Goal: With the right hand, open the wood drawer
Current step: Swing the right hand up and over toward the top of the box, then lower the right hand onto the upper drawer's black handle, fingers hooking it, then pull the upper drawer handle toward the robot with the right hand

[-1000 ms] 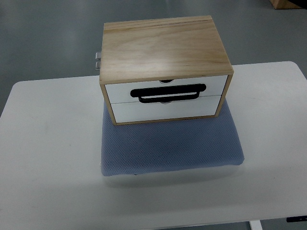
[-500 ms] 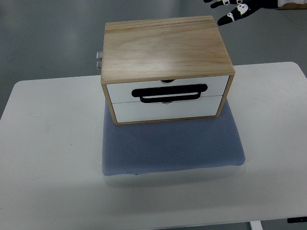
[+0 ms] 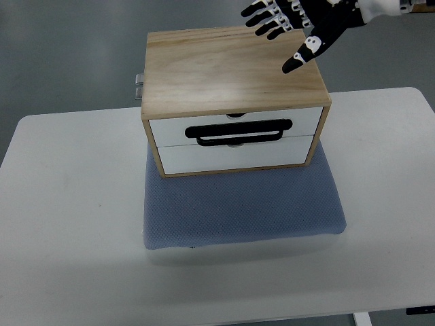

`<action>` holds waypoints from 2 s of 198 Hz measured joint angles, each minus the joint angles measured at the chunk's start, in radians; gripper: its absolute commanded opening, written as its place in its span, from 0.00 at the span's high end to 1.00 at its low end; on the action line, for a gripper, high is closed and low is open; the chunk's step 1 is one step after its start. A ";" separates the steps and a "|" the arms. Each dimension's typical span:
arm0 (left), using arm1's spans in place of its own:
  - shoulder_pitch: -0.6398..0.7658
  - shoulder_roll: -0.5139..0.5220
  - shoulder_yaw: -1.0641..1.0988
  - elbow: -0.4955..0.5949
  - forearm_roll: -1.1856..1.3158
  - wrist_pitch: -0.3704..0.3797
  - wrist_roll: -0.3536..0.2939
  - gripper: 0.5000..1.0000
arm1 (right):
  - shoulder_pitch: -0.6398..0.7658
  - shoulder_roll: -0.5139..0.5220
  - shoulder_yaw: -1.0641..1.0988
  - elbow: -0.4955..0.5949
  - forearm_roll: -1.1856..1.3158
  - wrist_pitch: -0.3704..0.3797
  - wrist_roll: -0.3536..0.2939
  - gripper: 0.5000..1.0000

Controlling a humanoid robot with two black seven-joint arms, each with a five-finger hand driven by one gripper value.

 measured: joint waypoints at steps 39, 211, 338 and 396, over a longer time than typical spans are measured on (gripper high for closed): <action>0.000 0.000 0.000 0.000 0.000 0.000 0.000 0.00 | 0.060 0.040 -0.173 0.078 -0.001 0.000 0.004 0.11; 0.000 0.000 0.000 0.000 0.000 0.000 0.000 0.00 | 0.084 0.171 -0.328 0.168 0.005 -0.201 -0.007 0.11; 0.000 0.000 0.000 0.000 0.000 0.000 0.000 0.00 | 0.045 0.215 -0.342 0.169 0.005 -0.277 -0.010 0.11; 0.000 0.000 0.000 0.000 0.000 0.000 0.000 0.00 | 0.042 0.216 -0.354 0.169 0.005 -0.287 -0.021 0.11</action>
